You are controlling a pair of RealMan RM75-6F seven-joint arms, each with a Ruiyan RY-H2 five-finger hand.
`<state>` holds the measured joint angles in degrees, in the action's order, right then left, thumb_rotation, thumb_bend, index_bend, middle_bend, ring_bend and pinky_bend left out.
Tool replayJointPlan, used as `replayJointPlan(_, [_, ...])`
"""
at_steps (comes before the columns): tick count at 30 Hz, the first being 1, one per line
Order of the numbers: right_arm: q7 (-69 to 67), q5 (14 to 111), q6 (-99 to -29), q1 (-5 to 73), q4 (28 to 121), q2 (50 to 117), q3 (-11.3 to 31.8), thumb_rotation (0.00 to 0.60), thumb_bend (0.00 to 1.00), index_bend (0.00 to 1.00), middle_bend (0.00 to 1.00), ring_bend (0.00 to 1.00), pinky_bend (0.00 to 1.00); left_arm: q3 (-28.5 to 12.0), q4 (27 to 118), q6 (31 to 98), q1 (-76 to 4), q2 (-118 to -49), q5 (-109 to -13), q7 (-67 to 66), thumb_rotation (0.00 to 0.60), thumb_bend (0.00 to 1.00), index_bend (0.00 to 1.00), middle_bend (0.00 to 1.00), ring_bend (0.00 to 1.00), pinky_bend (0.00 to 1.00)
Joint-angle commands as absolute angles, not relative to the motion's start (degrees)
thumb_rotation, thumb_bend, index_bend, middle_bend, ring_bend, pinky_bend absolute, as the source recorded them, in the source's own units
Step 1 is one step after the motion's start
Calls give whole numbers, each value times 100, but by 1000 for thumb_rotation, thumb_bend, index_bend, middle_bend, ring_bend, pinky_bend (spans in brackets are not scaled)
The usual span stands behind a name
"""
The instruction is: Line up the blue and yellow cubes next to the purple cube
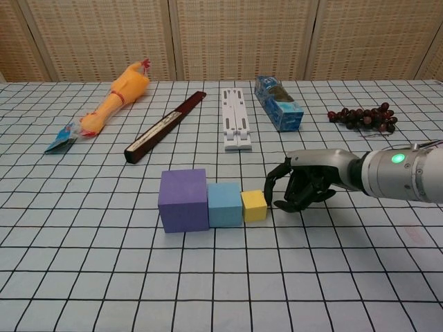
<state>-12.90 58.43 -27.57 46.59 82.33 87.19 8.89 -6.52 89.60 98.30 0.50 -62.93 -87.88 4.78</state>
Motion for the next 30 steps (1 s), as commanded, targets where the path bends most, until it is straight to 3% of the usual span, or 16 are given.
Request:
replayJointPlan(1, [-1484, 5927, -2561, 4670, 8233, 8674, 957, 600, 395, 480, 946, 1000, 1000, -655, 8950, 9837, 50, -6299, -8791, 474, 600, 416, 357, 403, 325, 415])
replayJointPlan(30, [-2249, 6394, -2087, 4714, 7869, 8824, 1208, 600, 395, 475, 949, 1000, 1000, -681, 8886, 9893, 58, -6333, -8794, 531, 600, 415, 335, 399, 325, 415])
